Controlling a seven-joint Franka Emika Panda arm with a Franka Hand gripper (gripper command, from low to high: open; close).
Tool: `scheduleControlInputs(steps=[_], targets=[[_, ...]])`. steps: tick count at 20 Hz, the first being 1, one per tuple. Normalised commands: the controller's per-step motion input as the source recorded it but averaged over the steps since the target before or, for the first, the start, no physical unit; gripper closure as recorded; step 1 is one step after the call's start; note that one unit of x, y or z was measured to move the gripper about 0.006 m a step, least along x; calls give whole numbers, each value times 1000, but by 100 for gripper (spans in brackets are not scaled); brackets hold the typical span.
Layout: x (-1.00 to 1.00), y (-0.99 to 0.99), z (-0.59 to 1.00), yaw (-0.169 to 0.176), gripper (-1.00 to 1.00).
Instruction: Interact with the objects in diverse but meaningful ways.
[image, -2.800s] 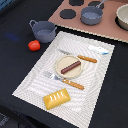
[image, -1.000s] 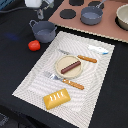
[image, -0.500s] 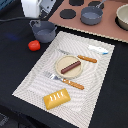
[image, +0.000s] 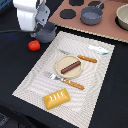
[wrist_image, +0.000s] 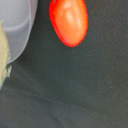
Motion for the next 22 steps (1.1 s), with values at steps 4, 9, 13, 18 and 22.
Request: scheduleControlInputs(steps=[4, 9, 13, 18, 22], targets=[[-360, -78, -419, 25, -100], [-352, -61, -415, 23, -100], [-261, -9, -291, 25, -100], [-117, 2, -231, 35, -100], [-70, 2, -301, 74, -100]])
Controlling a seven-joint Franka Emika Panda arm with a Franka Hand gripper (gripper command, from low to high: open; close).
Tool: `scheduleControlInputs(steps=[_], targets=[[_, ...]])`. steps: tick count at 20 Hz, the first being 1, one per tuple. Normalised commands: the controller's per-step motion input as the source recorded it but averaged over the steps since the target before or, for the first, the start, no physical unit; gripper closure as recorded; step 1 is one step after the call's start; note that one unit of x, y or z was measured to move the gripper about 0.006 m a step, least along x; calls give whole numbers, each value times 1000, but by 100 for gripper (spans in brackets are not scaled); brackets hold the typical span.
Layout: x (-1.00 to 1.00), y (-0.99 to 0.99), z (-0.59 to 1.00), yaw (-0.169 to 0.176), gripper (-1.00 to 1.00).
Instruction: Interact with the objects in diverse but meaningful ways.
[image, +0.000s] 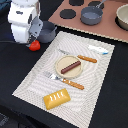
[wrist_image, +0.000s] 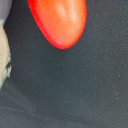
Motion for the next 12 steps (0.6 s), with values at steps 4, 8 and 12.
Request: scheduleControlInputs(steps=[4, 8, 12], targets=[[-83, 0, -358, 92, -100], [-143, 0, -350, 92, -100], [-97, 0, -271, 76, -100]])
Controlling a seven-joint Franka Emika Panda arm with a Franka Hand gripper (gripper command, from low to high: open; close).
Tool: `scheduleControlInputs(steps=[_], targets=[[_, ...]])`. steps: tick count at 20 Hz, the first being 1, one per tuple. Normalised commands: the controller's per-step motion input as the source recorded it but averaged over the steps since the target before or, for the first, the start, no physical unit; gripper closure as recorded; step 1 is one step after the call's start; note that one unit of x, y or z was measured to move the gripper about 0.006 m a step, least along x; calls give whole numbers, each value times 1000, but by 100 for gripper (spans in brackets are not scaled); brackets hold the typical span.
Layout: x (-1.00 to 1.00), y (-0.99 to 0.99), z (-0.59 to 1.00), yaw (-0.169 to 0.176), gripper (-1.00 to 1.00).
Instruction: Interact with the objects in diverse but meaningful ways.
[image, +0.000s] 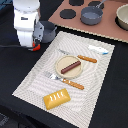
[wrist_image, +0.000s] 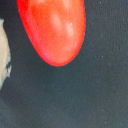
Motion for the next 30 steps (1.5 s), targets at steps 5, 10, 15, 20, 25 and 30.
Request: scheduleControlInputs(steps=[5, 10, 15, 20, 25, 30], targets=[[-91, 0, -285, 73, -100], [-115, -31, -297, 63, -100], [-175, -34, -313, 59, -100], [-135, -38, -272, 53, -100], [-147, -66, -278, 53, -100], [-54, -21, -171, 60, -100]])
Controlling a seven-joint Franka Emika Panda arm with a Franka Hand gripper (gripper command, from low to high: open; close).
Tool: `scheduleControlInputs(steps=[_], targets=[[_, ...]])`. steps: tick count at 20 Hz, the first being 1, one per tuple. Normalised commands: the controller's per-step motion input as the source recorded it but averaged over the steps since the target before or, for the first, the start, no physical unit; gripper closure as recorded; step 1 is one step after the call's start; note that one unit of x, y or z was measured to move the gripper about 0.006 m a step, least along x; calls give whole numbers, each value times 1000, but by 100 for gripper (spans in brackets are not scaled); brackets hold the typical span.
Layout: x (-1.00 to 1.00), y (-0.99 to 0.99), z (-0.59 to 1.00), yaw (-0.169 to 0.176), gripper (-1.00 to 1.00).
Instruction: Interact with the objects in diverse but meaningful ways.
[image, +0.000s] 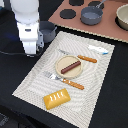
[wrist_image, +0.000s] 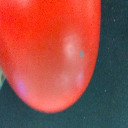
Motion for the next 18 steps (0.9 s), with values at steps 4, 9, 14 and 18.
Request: scheduleControlInputs(steps=[4, 9, 14, 18], targets=[[-48, 0, -163, 67, 100], [-9, 0, -139, 59, 100], [0, 0, -124, 52, 100], [0, 0, -141, 51, 100]])
